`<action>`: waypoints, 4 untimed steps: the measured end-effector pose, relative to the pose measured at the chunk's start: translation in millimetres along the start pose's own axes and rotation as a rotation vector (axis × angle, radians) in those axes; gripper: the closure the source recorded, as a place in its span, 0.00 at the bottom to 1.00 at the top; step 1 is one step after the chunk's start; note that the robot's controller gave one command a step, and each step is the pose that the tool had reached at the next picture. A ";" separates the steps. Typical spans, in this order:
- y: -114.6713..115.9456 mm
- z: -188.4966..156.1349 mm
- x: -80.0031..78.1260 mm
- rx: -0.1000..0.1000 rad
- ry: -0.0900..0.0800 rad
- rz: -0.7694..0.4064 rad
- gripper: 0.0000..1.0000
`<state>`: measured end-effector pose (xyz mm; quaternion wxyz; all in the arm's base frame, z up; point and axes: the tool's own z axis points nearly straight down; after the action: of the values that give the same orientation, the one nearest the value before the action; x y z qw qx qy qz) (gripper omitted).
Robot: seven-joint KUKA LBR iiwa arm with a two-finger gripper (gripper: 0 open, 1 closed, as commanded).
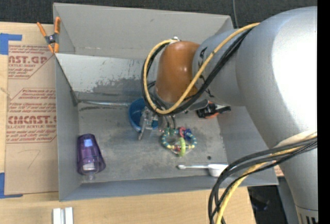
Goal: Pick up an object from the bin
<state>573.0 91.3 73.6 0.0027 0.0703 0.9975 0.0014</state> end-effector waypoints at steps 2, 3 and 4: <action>0.6 -22.4 0.2 -0.001 0.000 0.000 1.00; 0.6 -34.2 1.1 -0.001 0.004 0.000 1.00; 0.5 -52.5 1.9 0.000 0.007 0.000 1.00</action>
Offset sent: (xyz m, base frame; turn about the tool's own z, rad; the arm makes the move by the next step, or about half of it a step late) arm -0.0011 0.0000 0.0460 -0.0001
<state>571.0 91.9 126.1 -0.0009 0.0701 0.9975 0.0016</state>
